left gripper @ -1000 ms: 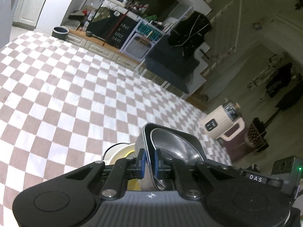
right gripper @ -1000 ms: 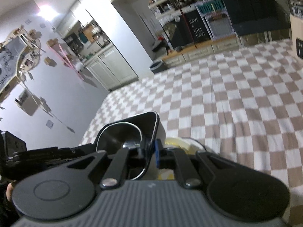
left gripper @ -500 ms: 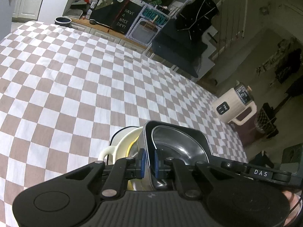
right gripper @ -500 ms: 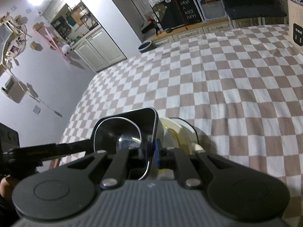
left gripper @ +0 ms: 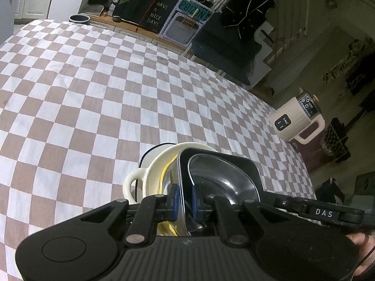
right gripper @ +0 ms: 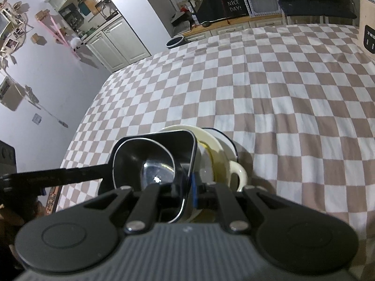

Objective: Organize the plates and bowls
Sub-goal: 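Lower the square steel container onto the yellow bowl with both grippers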

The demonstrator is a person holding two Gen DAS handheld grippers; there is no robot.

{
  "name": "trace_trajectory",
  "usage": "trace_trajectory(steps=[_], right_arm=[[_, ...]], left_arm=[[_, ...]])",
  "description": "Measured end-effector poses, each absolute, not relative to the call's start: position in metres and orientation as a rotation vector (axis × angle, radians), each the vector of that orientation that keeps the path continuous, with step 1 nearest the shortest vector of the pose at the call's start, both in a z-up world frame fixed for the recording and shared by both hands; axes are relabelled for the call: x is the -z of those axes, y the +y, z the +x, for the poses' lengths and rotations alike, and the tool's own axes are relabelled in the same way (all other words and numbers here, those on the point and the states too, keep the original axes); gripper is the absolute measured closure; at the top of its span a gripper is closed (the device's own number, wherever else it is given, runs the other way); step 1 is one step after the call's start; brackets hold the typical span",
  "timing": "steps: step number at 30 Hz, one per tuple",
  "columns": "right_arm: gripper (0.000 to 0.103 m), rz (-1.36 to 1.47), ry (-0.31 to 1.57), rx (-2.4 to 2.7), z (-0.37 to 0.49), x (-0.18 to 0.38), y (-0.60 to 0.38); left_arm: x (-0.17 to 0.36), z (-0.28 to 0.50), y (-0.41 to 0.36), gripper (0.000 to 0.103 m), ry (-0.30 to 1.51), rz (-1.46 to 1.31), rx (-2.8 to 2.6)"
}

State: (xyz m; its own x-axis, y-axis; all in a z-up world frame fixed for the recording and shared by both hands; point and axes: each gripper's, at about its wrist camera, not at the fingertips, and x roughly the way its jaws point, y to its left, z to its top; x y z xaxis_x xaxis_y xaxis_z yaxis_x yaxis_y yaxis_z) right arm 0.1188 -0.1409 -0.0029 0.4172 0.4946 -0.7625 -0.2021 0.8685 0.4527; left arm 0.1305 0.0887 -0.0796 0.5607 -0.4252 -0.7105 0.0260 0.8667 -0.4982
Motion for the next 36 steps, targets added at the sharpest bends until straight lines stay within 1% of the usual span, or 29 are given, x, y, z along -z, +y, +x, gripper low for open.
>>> trace_trajectory(steps=[3, 7, 23, 28, 36], right_arm=[[0.091, 0.305, 1.061, -0.440, 0.120, 0.005, -0.140], [0.091, 0.295, 1.070, -0.434, 0.122, 0.007, -0.140], [0.088, 0.247, 1.085, -0.411, 0.128, 0.010, -0.131], [0.092, 0.212, 1.076, -0.410, 0.129, 0.010, -0.130], [0.092, 0.203, 1.080, -0.417, 0.131, 0.013, -0.134]], left_arm=[[0.081, 0.131, 0.087, 0.092, 0.951, -0.463, 0.281], [0.081, 0.132, 0.087, 0.088, 0.951, -0.468, 0.287], [0.086, 0.135, 0.087, 0.087, 0.956, -0.465, 0.285], [0.087, 0.135, 0.087, 0.087, 0.956, -0.465, 0.285], [0.087, 0.135, 0.088, 0.087, 0.956, -0.474, 0.287]])
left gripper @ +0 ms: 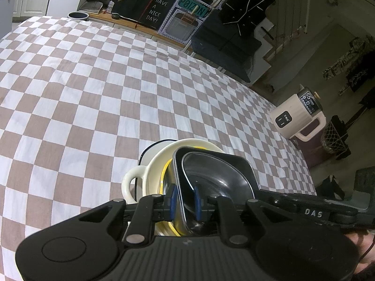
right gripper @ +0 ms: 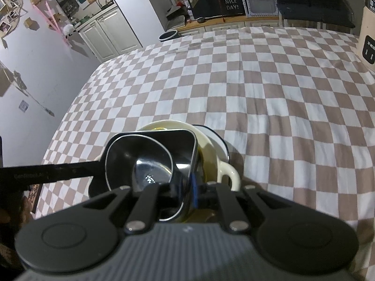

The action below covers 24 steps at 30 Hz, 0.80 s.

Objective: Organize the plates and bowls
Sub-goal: 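Lower the square steel container onto the yellow bowl with both grippers, then open both grippers to release the square steel container's rim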

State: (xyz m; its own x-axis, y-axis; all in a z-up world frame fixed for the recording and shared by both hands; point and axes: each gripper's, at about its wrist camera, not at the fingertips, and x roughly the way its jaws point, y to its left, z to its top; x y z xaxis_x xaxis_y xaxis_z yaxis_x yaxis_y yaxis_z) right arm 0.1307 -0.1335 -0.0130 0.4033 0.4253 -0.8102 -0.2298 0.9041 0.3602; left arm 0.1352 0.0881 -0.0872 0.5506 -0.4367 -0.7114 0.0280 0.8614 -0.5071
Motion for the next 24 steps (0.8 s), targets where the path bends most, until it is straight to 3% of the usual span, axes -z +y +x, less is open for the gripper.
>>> trace_trajectory(steps=[6, 21, 24], right_arm=[[0.092, 0.173, 1.101, -0.419, 0.132, 0.018, -0.132], [0.089, 0.187, 1.072, -0.432, 0.127, 0.009, -0.140], [0.082, 0.196, 1.058, -0.432, 0.123, 0.004, -0.144]], left_arm=[[0.087, 0.134, 0.090, 0.087, 0.950, -0.478, 0.290], [0.076, 0.123, 0.093, 0.069, 0.948, -0.469, 0.236], [0.070, 0.118, 0.091, 0.066, 0.937, -0.461, 0.233]])
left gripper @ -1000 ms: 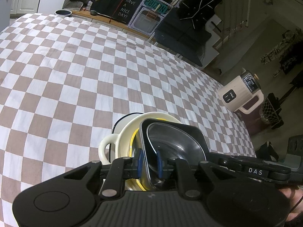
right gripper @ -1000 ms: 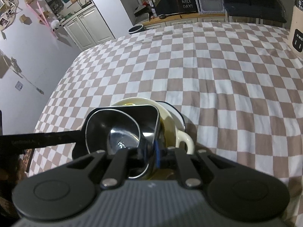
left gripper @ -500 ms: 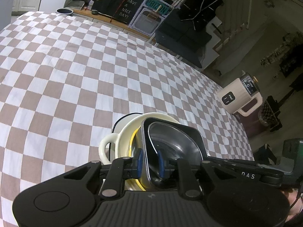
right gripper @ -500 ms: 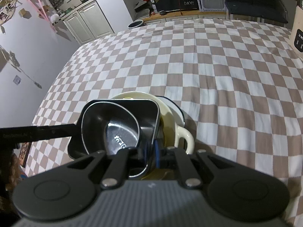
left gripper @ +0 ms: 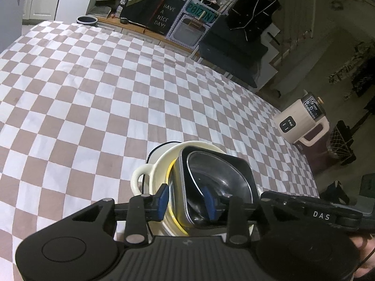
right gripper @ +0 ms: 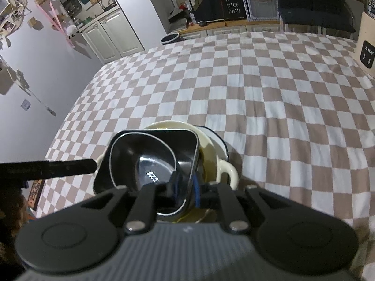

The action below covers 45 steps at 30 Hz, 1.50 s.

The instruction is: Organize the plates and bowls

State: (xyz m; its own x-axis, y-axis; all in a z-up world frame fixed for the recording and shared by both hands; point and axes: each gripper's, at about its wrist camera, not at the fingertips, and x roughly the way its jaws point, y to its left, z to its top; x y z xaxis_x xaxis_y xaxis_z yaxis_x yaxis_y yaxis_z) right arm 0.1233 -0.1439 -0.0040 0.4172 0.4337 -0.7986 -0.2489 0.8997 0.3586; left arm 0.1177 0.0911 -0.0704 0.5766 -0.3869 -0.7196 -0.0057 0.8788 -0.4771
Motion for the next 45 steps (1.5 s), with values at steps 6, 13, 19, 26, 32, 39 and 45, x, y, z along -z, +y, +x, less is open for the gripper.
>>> trace_trajectory(steps=[6, 13, 19, 26, 32, 39, 45], right_arm=[[0.051, 0.176, 0.981, -0.401, 0.110, -0.017, -0.148], [0.025, 0.191, 0.869, -0.335, 0.087, -0.044, -0.162], [0.003, 0.175, 0.769, -0.320, 0.062, -0.069, -0.172], [0.000, 0.139, 0.651, -0.277, 0.019, -0.092, -0.183], [0.000, 0.121, 0.548, -0.224, -0.022, -0.098, -0.185], [0.000, 0.161, 0.507, -0.224, -0.050, -0.098, -0.186], [0.000, 0.111, 0.511, -0.246, -0.067, -0.086, -0.177]], left_arm=[[0.055, 0.106, 0.087, 0.053, 0.905, -0.450, 0.229], [0.029, 0.086, 0.082, 0.023, 0.835, -0.419, 0.217], [0.002, 0.062, 0.068, 0.000, 0.746, -0.352, 0.195], [-0.024, 0.023, 0.057, 0.000, 0.629, -0.297, 0.187], [-0.035, -0.012, 0.049, 0.000, 0.554, -0.239, 0.185], [-0.037, -0.045, 0.036, 0.000, 0.524, -0.129, 0.156], [-0.025, -0.065, 0.026, 0.000, 0.530, -0.008, 0.098]])
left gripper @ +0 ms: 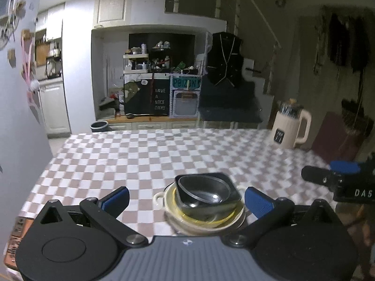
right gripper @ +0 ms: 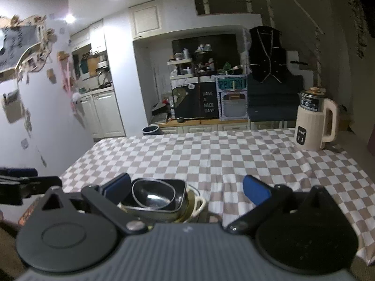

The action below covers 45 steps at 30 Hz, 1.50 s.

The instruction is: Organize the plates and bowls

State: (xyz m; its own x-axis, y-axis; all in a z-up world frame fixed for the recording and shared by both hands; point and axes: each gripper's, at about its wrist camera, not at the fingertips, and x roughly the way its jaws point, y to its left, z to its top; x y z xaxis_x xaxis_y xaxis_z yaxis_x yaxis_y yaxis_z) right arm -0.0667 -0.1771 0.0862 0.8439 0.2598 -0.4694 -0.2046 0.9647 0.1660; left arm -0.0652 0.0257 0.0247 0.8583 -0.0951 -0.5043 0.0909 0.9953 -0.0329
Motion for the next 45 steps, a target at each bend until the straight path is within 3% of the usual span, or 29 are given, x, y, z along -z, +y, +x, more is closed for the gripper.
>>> trace_trajectory(steps=[22, 45], right_arm=[[0.000, -0.032, 0.501, -0.192, -0.103, -0.053, -0.172], [0.000, -0.057, 0.503, -0.196, -0.101, -0.043, -0.165]], left_arm=[[0.017, -0.090, 0.038, 0.000, 0.564, 0.033, -0.017], [0.024, -0.088, 0.031, 0.000, 0.543, 0.046, 0.007]])
